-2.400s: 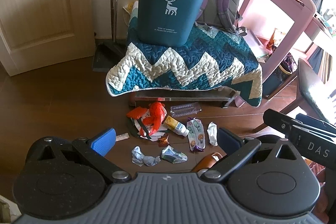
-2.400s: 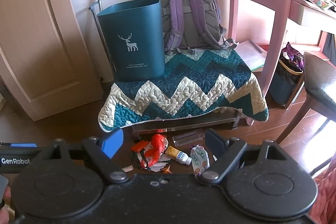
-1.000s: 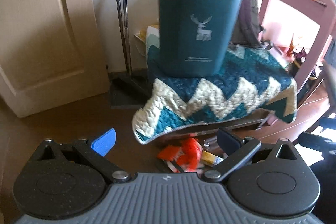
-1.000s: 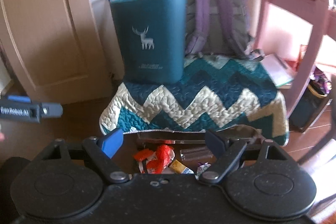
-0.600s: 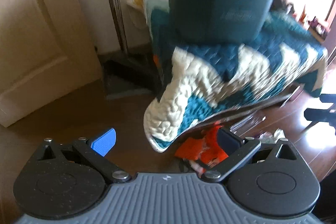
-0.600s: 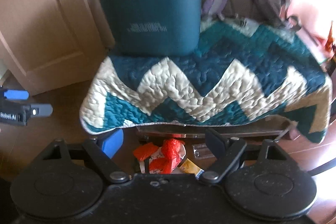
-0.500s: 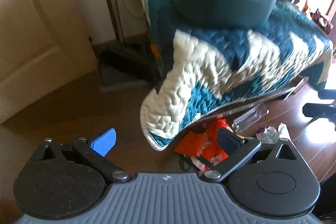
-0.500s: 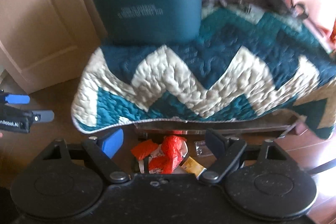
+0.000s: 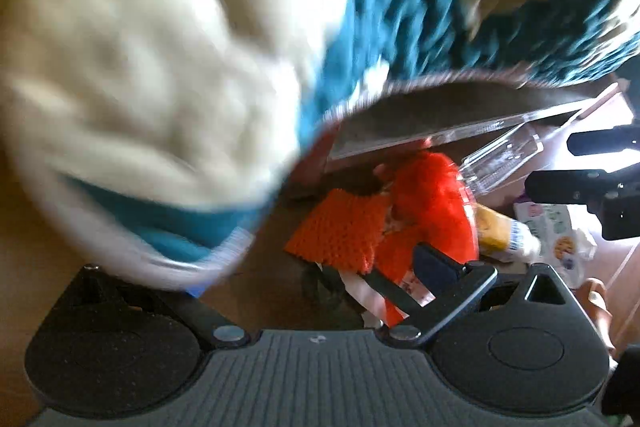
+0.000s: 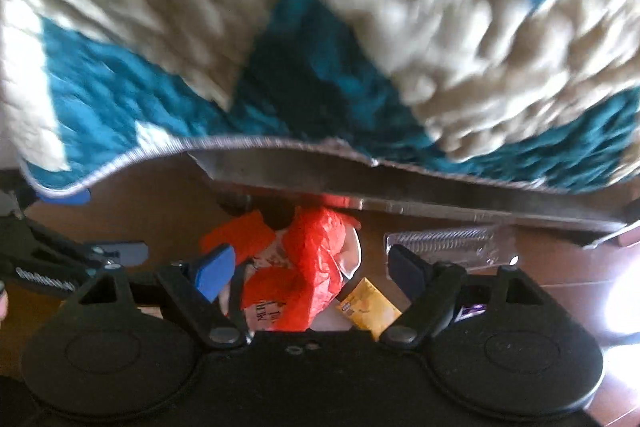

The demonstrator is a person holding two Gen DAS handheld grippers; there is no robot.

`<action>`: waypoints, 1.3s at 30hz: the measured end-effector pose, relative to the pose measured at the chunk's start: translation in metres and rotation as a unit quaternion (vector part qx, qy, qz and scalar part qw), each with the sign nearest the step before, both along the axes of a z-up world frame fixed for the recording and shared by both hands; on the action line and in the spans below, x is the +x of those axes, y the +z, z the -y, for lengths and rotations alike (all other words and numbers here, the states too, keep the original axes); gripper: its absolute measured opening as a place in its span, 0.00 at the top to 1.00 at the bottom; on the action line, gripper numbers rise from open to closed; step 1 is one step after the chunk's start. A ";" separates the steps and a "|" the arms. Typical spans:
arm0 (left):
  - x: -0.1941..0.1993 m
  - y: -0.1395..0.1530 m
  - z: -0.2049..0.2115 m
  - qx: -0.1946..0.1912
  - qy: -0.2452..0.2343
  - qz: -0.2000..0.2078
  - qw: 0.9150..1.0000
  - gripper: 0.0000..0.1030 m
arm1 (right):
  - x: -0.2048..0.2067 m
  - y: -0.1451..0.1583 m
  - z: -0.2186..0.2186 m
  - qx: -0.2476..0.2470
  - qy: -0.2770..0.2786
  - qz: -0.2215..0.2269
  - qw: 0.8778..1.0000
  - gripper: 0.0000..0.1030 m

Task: Collect trash
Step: 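Lower both tools under the quilt toward the red bag and orange wrapper, then grasp the orange wrapper with the left tool while the right tool grasps the red bag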

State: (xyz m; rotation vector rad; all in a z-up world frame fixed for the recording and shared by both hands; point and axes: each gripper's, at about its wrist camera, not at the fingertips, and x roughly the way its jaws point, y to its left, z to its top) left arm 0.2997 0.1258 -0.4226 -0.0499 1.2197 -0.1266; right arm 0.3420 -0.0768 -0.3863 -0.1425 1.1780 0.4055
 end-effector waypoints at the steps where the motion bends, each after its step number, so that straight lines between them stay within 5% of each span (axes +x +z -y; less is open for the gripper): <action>1: 0.001 -0.009 0.004 0.003 -0.006 0.002 1.000 0.00 | 0.003 -0.010 -0.001 0.000 -0.002 -0.006 1.000 0.20; 8: 0.016 -0.057 0.042 0.046 -0.071 0.011 0.996 0.02 | 0.022 -0.064 -0.013 -0.025 0.002 -0.021 0.999 0.21; 15: 0.026 -0.086 0.055 0.052 -0.093 -0.009 0.994 0.32 | 0.036 -0.095 -0.019 -0.028 -0.011 -0.035 0.999 0.22; 22: 0.029 -0.100 0.060 0.050 -0.092 -0.020 0.994 0.49 | 0.036 -0.109 -0.026 -0.034 -0.007 -0.032 0.999 0.25; 23: 0.030 -0.101 0.060 0.049 -0.094 -0.020 0.994 0.57 | 0.035 -0.109 -0.027 -0.033 -0.009 -0.031 0.999 0.30; 24: 0.030 -0.101 0.060 0.047 -0.093 -0.022 0.994 0.64 | 0.036 -0.109 -0.027 -0.035 -0.009 -0.033 0.999 0.59; 25: 0.030 -0.101 0.060 0.046 -0.090 -0.023 0.995 0.68 | 0.037 -0.111 -0.028 -0.035 -0.006 -0.041 0.999 0.72; 29: 0.027 -0.091 0.054 0.053 -0.085 -0.014 0.995 0.89 | 0.035 -0.112 -0.029 -0.029 -0.001 -0.042 0.999 0.78; 39: 0.005 -0.038 0.050 0.053 -0.110 -0.007 0.993 0.91 | 0.000 -0.049 -0.022 -0.024 0.007 -0.023 0.999 0.87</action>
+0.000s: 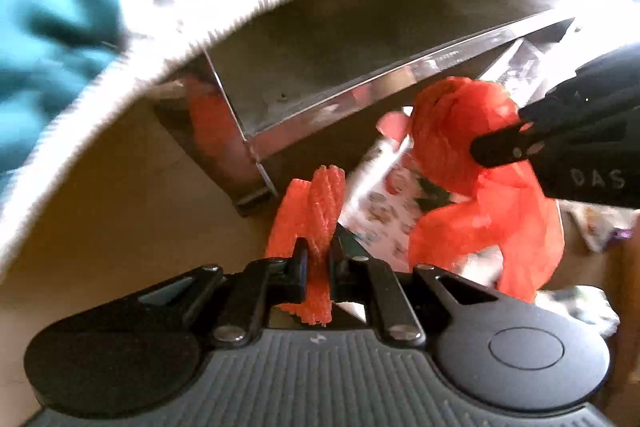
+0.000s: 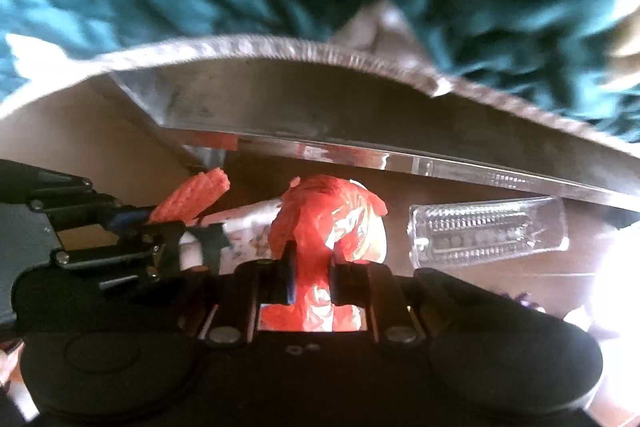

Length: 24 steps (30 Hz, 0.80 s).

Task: Collect trash
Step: 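Grasp the orange wrapper with the left tool while the right tool grasps the red bag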

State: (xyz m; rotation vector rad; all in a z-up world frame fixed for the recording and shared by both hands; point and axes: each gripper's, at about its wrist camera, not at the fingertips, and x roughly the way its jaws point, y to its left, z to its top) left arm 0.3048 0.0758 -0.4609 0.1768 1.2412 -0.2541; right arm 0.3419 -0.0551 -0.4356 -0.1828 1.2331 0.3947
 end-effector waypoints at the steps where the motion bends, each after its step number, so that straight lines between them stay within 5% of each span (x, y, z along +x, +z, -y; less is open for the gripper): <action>1: -0.005 0.010 -0.002 -0.005 -0.001 -0.003 1.000 0.91 | -0.005 0.011 0.003 0.004 -0.003 0.001 1.000 0.87; 11: -0.033 0.169 0.003 -0.043 -0.037 0.025 0.998 0.91 | -0.047 0.154 0.026 0.042 0.012 0.057 0.997 0.88; 15: -0.049 0.250 0.003 -0.058 -0.020 0.054 0.997 0.91 | -0.067 0.211 0.041 0.065 0.014 0.096 0.993 0.88; 24: -0.091 0.368 0.012 -0.080 0.047 0.125 0.988 0.91 | -0.108 0.346 0.068 0.104 0.024 0.197 0.975 0.88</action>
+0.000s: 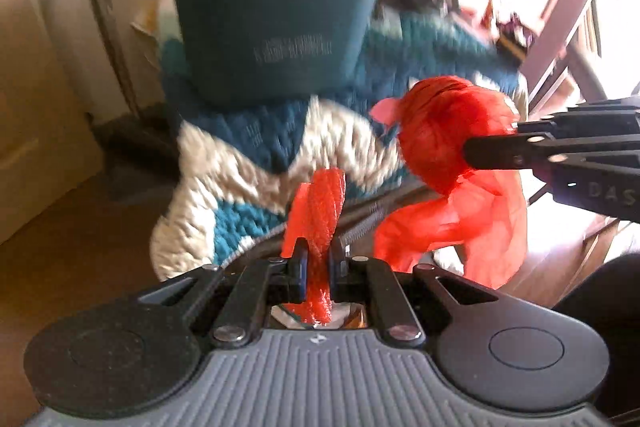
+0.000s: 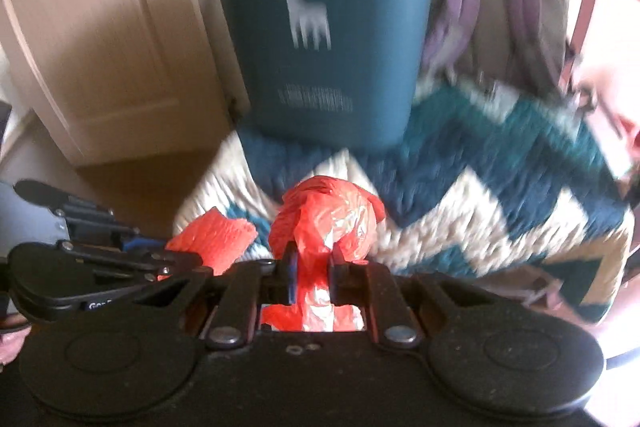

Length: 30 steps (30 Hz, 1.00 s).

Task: Collect trash
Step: 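Grasp the orange wrapper with the left tool while the right tool grasps the red bag, then carry both items over the teal bin and open both tools to drop them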

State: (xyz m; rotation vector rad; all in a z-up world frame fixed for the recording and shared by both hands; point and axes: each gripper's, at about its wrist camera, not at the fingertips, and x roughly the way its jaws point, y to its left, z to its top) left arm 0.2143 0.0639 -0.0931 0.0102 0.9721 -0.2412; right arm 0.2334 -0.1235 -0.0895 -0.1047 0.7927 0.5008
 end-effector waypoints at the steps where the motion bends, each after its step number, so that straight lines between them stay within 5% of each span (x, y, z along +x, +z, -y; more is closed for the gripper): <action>1: -0.003 0.007 0.000 -0.001 0.007 0.011 1.000 0.91 | -0.006 0.016 0.002 0.002 0.004 0.016 1.000 0.88; 10: -0.003 0.126 -0.006 0.004 0.044 0.098 0.994 0.91 | -0.012 0.148 0.012 0.016 0.014 0.139 0.990 0.88; 19: 0.061 0.245 -0.016 -0.072 0.067 0.190 0.977 0.91 | 0.046 0.262 -0.002 0.034 -0.024 0.269 0.962 0.88; 24: 0.100 0.263 -0.014 -0.073 0.075 0.214 0.971 0.91 | 0.096 0.271 -0.021 0.010 -0.042 0.304 0.952 0.88; 30: 0.162 0.219 -0.020 -0.065 0.100 0.169 0.978 0.91 | 0.156 0.231 -0.032 -0.008 -0.043 0.273 0.961 0.88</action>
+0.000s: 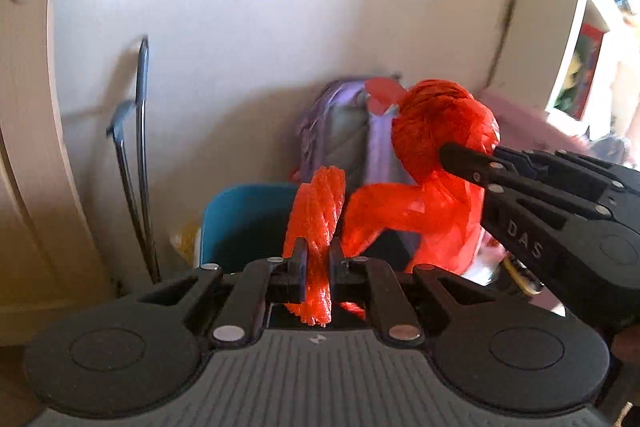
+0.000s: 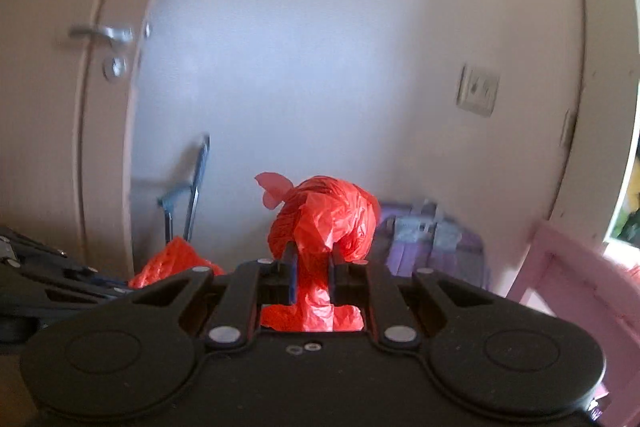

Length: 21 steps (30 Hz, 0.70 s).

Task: Collect trash
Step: 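Carry both items over the teal bin and open both tools to drop them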

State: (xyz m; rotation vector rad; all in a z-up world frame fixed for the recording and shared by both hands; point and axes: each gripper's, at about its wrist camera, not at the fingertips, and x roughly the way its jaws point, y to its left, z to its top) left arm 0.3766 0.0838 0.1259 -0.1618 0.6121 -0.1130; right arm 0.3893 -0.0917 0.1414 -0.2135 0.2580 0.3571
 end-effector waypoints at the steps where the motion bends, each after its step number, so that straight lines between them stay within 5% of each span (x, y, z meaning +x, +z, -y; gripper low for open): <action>1: 0.010 -0.007 -0.002 -0.004 0.000 -0.011 1.000 0.91 | 0.010 -0.009 -0.002 -0.002 0.001 -0.014 1.000 0.88; 9: 0.069 -0.070 -0.006 -0.003 0.005 -0.112 0.994 0.91 | 0.044 -0.061 -0.025 -0.045 0.048 -0.124 0.990 0.88; 21: 0.094 -0.092 0.002 0.030 -0.004 -0.157 0.987 0.91 | 0.063 -0.093 -0.020 -0.053 0.048 -0.225 0.972 0.79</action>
